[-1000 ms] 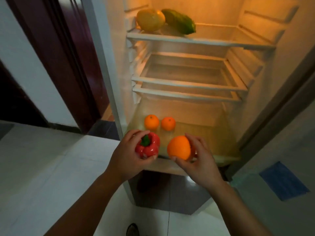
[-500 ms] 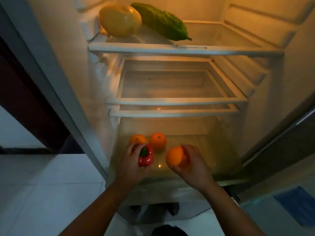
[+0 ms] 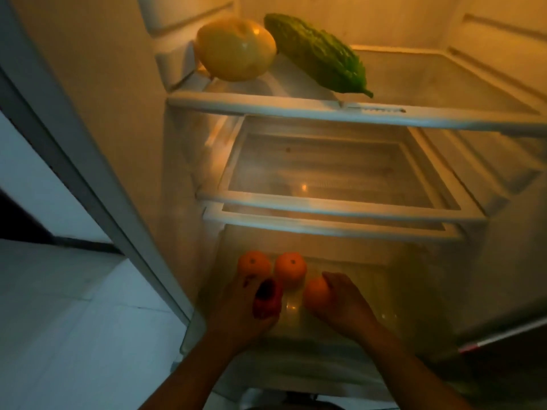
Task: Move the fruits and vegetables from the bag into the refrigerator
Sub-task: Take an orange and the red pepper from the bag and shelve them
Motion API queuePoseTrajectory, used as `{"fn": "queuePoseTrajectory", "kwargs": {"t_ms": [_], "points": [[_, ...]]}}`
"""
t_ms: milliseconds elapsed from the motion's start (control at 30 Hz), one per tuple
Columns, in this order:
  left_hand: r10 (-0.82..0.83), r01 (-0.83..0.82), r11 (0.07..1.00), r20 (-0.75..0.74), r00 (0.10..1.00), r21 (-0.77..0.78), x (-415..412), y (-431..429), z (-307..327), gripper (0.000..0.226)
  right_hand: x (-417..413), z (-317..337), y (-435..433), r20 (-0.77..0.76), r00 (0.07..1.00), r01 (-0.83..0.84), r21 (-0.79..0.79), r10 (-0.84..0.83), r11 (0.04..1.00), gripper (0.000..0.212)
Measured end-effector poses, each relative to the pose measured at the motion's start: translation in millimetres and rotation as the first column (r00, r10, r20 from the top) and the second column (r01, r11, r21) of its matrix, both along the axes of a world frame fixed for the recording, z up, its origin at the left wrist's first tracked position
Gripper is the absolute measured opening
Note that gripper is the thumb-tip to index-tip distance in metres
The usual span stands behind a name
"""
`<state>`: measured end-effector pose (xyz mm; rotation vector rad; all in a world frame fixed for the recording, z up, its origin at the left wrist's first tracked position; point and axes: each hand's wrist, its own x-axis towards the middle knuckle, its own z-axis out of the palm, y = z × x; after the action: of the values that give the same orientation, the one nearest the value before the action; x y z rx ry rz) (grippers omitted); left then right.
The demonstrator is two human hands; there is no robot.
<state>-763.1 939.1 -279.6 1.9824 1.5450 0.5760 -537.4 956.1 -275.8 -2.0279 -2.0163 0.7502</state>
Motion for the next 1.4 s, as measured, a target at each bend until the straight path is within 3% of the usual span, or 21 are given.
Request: {"fn": "queuePoseTrajectory", "kwargs": {"t_ms": [133,400,633,833,1000,1133,1300,1400], "points": [[0.071,-0.071,0.997,-0.019,0.997,-0.011,16.4,14.2,-15.0,0.073,-1.0,-4.2,15.9,-0.005,1.0,0.027,-0.022,-0.027,0.999,0.065],[-0.011,0.01,0.999,-0.033,0.999,-0.038,18.2,5.8,-25.9,0.073,4.2,-20.5,20.5,-0.072,0.992,0.102,-0.042,-0.105,0.994,0.067],[-0.013,0.011,0.997,-0.023,1.0,-0.074,18.4,6.8,-30.8,0.074,10.8,-21.1,31.9,-0.062,0.997,0.058,0.107,-0.052,0.993,0.063],[-0.024,0.023,0.996,-0.002,1.0,-0.091,17.9,5.9,-30.0,0.072,12.5,-18.9,27.7,-0.063,0.997,0.041,0.012,-0.04,0.999,0.076],[-0.01,0.013,0.999,0.12,0.993,-0.03,12.6,9.2,-12.6,0.075,10.2,-1.6,18.7,-0.01,1.0,0.019,0.0,-0.019,1.0,0.069],[-0.054,0.06,0.998,0.234,0.971,-0.017,2.5,10.9,29.2,0.07,8.5,33.5,1.2,-0.156,0.982,-0.076,0.171,0.103,0.982,0.063],[-0.08,0.085,0.996,0.346,0.935,0.001,-8.5,11.6,70.9,0.082,-4.6,83.1,-15.9,-0.264,0.939,-0.152,0.251,0.219,0.956,0.076],[-0.081,0.125,0.989,0.437,0.896,-0.073,-10.8,12.5,94.1,0.082,-10.8,108.6,-22.2,-0.303,0.914,-0.187,0.281,0.271,0.941,0.079]]}}
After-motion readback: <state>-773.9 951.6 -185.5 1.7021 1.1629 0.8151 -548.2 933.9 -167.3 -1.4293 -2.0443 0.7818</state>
